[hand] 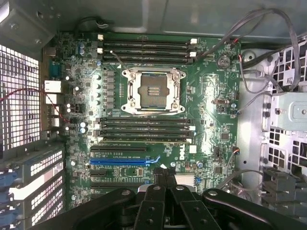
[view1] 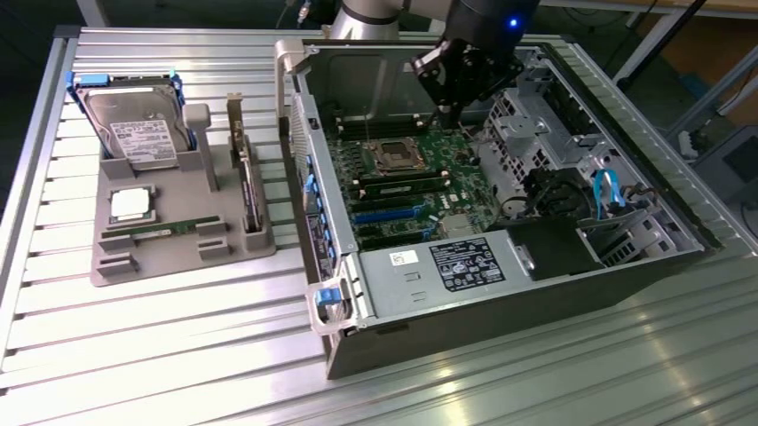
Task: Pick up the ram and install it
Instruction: 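Press down the ram until it locks into place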
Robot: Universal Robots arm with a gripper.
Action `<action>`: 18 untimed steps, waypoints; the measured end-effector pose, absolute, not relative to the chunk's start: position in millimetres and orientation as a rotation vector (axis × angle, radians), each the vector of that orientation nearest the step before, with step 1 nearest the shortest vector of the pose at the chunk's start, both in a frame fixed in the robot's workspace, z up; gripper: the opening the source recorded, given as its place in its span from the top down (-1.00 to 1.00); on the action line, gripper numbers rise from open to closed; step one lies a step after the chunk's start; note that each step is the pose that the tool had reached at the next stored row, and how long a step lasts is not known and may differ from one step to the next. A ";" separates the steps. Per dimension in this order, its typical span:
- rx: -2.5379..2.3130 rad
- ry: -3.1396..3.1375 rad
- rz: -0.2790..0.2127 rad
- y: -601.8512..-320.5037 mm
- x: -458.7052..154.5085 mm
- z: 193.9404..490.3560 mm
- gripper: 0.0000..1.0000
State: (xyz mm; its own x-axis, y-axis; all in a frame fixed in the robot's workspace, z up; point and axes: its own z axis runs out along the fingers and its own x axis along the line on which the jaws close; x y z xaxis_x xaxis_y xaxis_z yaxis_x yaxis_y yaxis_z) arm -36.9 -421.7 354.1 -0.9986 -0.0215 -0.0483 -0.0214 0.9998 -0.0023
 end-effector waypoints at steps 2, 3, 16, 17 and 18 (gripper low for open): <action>-0.033 3.104 -0.003 -421.7 -34.5 354.1 0.80; -0.033 3.109 -0.002 -421.7 -33.6 354.1 0.80; -0.031 3.143 -0.002 -421.0 -33.7 353.7 0.80; -0.031 3.143 -0.002 -421.0 -33.6 353.7 0.80; -0.031 3.143 -0.002 -421.0 -33.7 353.7 0.80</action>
State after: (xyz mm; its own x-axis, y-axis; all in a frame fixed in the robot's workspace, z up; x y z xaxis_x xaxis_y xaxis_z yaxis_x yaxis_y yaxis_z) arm -33.7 -421.0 353.7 -0.9998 -0.0196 0.0014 -0.0196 0.9998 -0.0012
